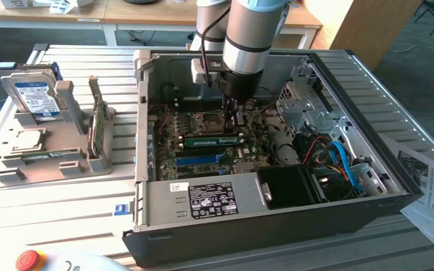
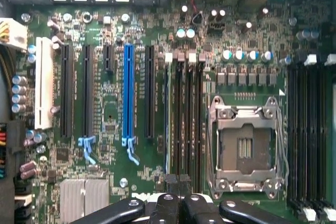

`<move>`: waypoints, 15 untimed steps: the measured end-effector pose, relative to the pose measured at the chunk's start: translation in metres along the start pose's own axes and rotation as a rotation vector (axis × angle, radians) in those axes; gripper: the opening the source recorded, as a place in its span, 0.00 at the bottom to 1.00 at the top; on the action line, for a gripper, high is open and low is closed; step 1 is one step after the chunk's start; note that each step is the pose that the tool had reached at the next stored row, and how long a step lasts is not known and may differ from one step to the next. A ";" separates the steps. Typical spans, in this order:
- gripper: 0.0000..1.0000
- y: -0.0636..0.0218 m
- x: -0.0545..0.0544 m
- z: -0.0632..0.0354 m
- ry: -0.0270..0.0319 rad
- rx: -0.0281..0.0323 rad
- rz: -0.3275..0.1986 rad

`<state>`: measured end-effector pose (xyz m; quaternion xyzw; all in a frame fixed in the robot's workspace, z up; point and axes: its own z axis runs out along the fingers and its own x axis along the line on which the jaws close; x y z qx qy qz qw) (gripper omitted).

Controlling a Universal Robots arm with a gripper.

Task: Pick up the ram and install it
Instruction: 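Press down the ram until it locks into place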

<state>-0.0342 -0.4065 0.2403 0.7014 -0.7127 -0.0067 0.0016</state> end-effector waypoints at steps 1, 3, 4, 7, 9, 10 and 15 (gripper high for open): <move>0.10 0.0021 0.000 0.0000 0.0000 0.0000 0.000; 0.10 0.0071 0.000 0.0001 0.0000 0.0000 0.000; 0.10 0.0096 0.000 0.0001 0.0000 0.0000 0.000; 0.10 0.0164 0.000 0.0002 0.0000 0.0000 0.000; 0.10 0.0199 0.000 0.0002 0.0000 0.0000 0.000; 0.10 0.0208 0.000 0.0002 0.0000 0.0000 0.000; 0.10 0.0210 0.000 0.0002 0.0000 0.0000 0.000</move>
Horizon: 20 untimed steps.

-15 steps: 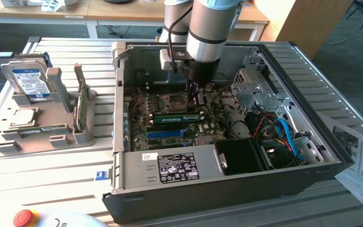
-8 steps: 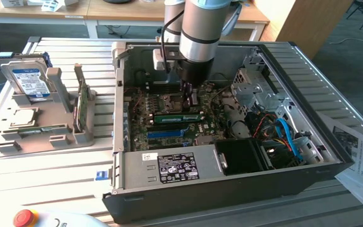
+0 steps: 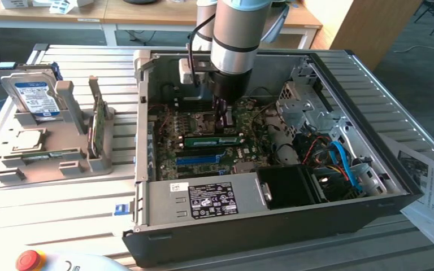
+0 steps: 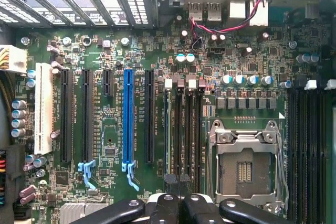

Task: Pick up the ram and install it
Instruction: 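Press down the ram until it locks into place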

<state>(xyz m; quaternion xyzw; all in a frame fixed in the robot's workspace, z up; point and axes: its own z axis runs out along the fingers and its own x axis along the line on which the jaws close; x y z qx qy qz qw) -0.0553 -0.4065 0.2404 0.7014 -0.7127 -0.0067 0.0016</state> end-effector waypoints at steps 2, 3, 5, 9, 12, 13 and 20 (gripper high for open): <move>0.10 0.0009 0.001 0.0000 0.0001 0.0000 0.000; 0.10 0.0013 0.001 0.0000 0.0000 0.0000 0.000; 0.10 0.0022 0.002 0.0000 0.0000 0.0000 0.000; 0.10 0.0048 0.002 0.0001 0.0000 0.0000 0.000; 0.10 0.0082 0.003 0.0001 0.0000 0.0001 0.000; 0.10 0.0095 0.003 0.0001 0.0000 0.0000 0.000; 0.10 0.0156 0.003 0.0002 0.0000 0.0000 0.000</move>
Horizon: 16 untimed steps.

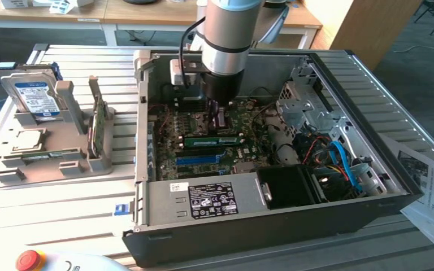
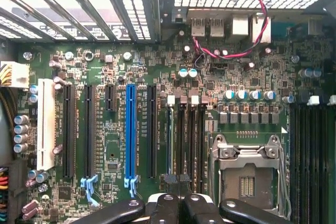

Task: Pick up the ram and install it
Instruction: 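Press down the ram until it locks into place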

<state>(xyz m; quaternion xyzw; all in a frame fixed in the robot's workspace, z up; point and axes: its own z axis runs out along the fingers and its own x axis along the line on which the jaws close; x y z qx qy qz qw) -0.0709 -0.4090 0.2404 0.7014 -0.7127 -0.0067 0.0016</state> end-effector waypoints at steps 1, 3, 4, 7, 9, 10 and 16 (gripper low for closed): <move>0.10 0.0002 0.000 0.0000 0.0000 0.0000 0.000; 0.10 0.0002 0.000 0.0000 0.0000 0.0000 0.000; 0.10 0.0002 0.000 0.0000 0.0000 0.0000 0.000; 0.10 0.0003 0.001 0.0000 -0.0001 0.0000 0.000; 0.10 0.0003 0.002 0.0000 0.0000 0.0000 0.000; 0.10 0.0003 0.002 0.0000 0.0000 -0.0001 0.000; 0.10 0.0002 0.002 0.0028 0.0000 0.0000 0.000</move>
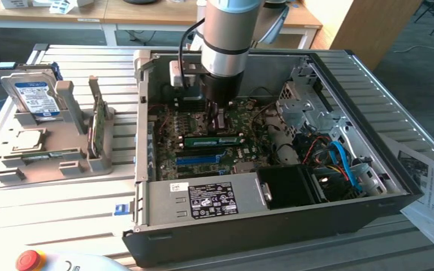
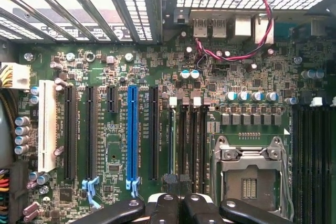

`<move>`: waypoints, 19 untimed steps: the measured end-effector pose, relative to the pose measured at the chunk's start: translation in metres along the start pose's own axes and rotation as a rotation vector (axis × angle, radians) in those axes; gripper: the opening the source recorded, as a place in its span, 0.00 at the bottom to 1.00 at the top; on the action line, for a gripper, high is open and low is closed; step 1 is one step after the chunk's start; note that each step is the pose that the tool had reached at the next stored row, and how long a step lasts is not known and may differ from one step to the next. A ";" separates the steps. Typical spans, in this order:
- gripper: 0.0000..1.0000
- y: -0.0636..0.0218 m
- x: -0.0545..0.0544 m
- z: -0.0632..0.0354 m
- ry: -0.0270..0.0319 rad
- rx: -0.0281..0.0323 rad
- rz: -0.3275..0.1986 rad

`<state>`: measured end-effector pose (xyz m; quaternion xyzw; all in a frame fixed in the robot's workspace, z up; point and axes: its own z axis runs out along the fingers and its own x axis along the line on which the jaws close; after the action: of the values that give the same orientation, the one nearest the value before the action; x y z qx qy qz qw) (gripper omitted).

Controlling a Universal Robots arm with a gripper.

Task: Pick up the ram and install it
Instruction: 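Press down the ram until it locks into place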

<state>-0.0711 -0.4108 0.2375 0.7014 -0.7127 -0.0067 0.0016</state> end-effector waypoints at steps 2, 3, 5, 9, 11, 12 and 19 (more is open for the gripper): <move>0.10 0.0000 0.000 0.0017 0.0000 0.0000 0.000; 0.10 0.0000 0.000 0.0018 0.0001 0.0000 0.000; 0.10 0.0000 0.000 0.0018 0.0001 0.0000 0.000; 0.10 -0.0001 0.000 0.0031 -0.0003 0.0001 0.000; 0.10 -0.0001 0.000 0.0041 0.0000 0.0000 0.000; 0.10 0.0000 0.000 0.0043 0.0001 -0.0001 0.000; 0.10 -0.0001 0.000 0.0055 -0.0002 0.0001 0.000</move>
<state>-0.0711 -0.4108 0.2320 0.7014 -0.7127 -0.0067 0.0015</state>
